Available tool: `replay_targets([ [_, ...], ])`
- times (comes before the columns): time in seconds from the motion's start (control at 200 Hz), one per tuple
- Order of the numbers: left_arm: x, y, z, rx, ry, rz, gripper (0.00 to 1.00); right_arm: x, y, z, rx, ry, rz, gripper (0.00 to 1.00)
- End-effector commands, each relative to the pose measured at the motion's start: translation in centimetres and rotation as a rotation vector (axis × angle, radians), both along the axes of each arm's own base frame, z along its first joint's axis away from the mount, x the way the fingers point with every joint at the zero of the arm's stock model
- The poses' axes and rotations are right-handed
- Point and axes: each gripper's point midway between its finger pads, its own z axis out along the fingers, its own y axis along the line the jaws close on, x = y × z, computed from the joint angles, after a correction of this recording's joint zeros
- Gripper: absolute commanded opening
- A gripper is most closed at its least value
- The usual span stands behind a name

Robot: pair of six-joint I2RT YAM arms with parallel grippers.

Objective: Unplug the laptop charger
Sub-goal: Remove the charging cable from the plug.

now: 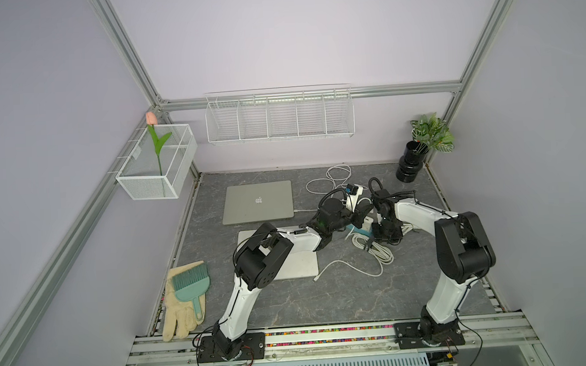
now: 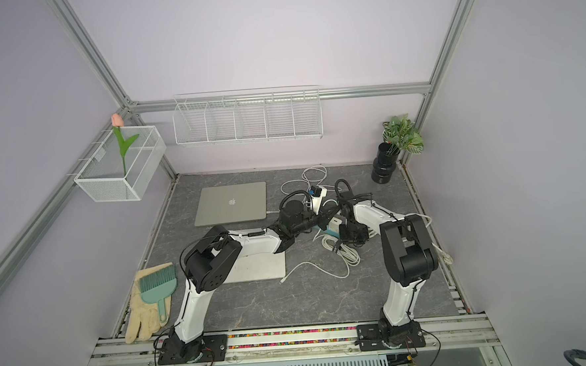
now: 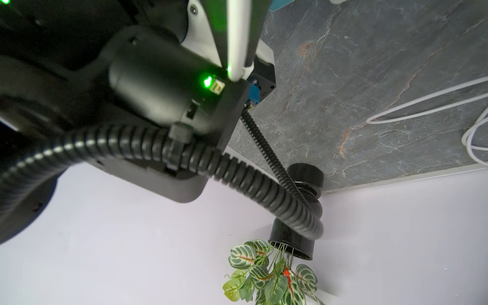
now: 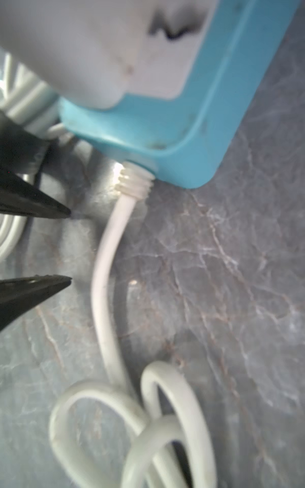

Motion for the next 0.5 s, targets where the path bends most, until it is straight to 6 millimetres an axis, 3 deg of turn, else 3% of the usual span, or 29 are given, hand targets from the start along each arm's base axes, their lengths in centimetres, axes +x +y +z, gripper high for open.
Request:
replay_targets([
  [0.0,-0.7,0.9,6.5,-0.13,-0.075,-0.007,0.0,-0.2,-0.7,2.0,-0.012,-0.027,-0.001,0.44],
  [0.18,-1.4,2.8,11.1,-0.13,-0.099,0.008,0.0,1.2,-1.3,5.1,0.026,-0.152,-0.029,0.51],
  [0.26,-2.2,3.9,11.4,-0.075,-0.065,0.012,0.0,2.0,-1.3,7.6,0.053,-0.231,-0.022,0.52],
  [0.345,-3.7,5.3,9.6,-0.012,-0.004,-0.003,0.0,3.0,0.4,10.5,0.161,-0.37,0.058,0.57],
  [0.43,-5.1,6.6,6.2,0.083,0.059,-0.011,0.0,3.6,3.5,13.2,0.318,-0.502,0.224,0.67],
  [0.44,-5.3,6.8,5.8,0.095,0.065,-0.012,0.0,3.8,3.1,13.4,0.326,-0.517,0.226,0.69],
  [0.495,-6.3,7.6,3.1,0.167,0.077,-0.015,0.0,4.0,4.4,14.2,0.385,-0.556,0.331,0.76],
])
